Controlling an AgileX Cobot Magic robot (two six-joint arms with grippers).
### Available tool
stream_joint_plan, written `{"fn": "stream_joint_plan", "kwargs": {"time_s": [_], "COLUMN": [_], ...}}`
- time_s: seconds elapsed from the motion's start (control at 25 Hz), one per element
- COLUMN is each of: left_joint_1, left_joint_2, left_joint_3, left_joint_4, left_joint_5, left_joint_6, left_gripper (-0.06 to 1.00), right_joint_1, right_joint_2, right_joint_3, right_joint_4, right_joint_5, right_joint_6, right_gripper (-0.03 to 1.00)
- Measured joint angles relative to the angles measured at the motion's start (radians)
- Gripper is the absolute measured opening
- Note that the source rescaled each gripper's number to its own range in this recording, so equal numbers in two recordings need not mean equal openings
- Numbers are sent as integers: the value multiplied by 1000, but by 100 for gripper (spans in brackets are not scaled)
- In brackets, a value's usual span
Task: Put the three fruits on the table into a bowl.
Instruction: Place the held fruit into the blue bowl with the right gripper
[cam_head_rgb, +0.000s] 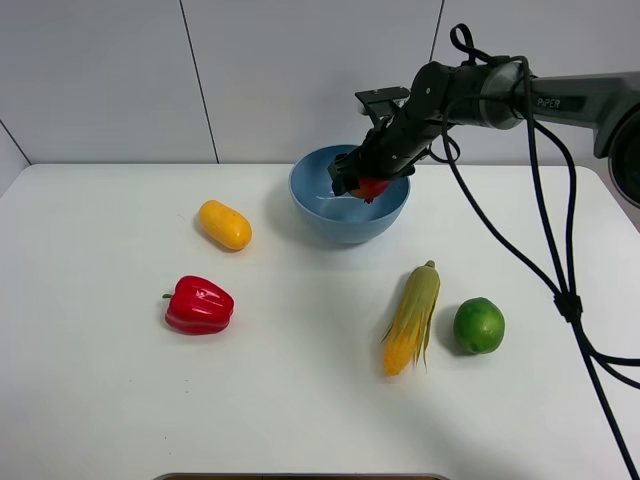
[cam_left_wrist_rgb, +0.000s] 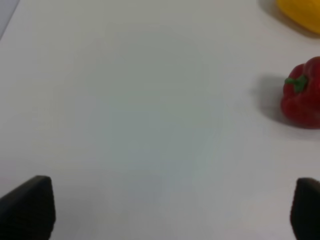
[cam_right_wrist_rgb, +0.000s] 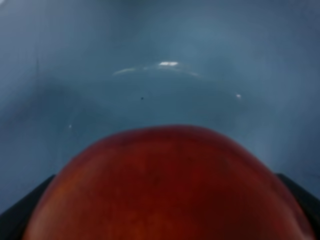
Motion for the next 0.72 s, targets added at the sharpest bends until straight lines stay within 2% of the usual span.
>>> {"fn": "stream_joint_plan", "kwargs": {"time_s": [0.16,0.24,0.36,0.72], "left_joint_1": [0,0,0,0], "left_joint_2": [0,0,0,0], "left_joint_3": [0,0,0,0], "left_joint_4": [0,0,0,0], "left_joint_5": [0,0,0,0], "left_joint_6": [0,0,0,0], "left_gripper": [83,83,82,82], "right_joint_1": [0,0,0,0], "right_joint_2": [0,0,0,-3], "right_joint_3": [-3,-3,-3,-3], "right_joint_4": [0,0,0,0], "right_joint_5": [0,0,0,32], "right_joint_6": [0,0,0,0], "right_gripper": [27,41,47,49]}}
